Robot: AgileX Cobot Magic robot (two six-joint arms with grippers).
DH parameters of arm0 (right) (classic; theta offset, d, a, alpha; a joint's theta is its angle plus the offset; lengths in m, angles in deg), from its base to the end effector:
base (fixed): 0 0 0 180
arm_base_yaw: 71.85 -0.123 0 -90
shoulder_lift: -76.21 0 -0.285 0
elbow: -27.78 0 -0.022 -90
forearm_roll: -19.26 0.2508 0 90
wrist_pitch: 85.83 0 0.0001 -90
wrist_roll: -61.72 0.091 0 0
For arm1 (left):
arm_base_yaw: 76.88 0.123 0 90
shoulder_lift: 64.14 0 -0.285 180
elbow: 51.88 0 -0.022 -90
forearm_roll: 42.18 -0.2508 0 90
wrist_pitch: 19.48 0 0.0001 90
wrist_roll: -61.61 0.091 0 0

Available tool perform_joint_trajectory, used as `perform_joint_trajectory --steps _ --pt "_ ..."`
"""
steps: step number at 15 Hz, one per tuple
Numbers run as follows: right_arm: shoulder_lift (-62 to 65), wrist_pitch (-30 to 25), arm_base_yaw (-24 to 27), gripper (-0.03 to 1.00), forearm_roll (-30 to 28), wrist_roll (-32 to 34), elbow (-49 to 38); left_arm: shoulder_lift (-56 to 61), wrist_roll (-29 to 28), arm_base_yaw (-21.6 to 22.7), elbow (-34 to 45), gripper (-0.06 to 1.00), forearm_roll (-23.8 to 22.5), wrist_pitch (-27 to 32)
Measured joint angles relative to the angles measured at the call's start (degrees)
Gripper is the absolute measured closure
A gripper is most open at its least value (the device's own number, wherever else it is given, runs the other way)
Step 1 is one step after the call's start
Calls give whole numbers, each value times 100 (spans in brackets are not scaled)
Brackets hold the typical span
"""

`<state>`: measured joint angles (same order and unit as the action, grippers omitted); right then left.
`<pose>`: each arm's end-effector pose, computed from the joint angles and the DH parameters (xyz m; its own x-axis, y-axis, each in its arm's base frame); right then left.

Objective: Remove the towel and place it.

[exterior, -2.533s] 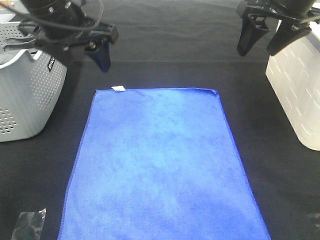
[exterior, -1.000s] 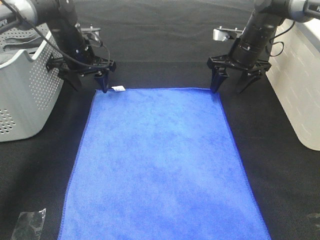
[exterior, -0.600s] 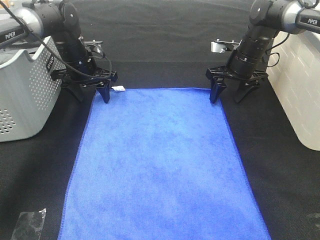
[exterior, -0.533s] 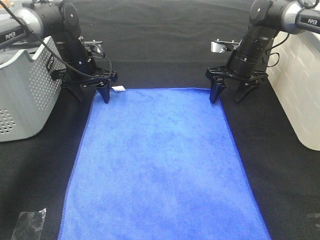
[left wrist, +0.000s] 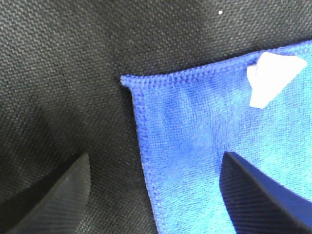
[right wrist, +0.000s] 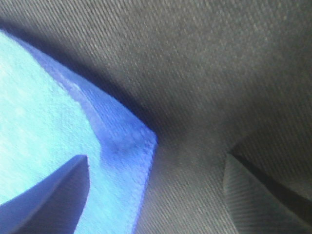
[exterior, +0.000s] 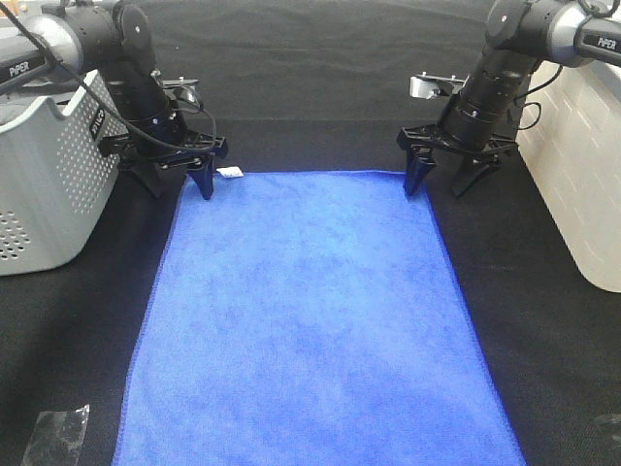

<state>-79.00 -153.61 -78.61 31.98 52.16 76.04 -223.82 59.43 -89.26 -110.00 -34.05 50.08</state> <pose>0.5082 0.0789 0.1018 -0.9737 -0.1959 -0.1168 -0.2158 0.9570 0.1939 0.5166 -0.1257 0.1042 -0.9813 0.1263 -0.1455 0.1473 0.9785 -0.1442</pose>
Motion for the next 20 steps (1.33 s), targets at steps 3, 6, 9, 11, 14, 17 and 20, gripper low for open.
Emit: perform_joint_trajectory --steps 3,6,9,11,14,17,20 --pt "-6 109 6 20 160 0 0 0 0 23 0 23 172 -17" --pt "-17 201 6 20 258 0 0 0 0 63 0 23 372 -40" --pt "-23 355 -57 20 413 0 0 0 6 52 0 24 493 -52" --pt "-40 561 -281 20 470 0 0 0 63 -80 0 24 527 -92" --pt "-40 642 -435 20 498 0 0 -17 74 -258 0 24 647 -166" --pt "-46 653 -447 22 476 0 0 -17 86 -309 0 24 693 -212" --pt "-46 659 -447 27 401 0 0 -34 86 -309 0 30 802 -304"
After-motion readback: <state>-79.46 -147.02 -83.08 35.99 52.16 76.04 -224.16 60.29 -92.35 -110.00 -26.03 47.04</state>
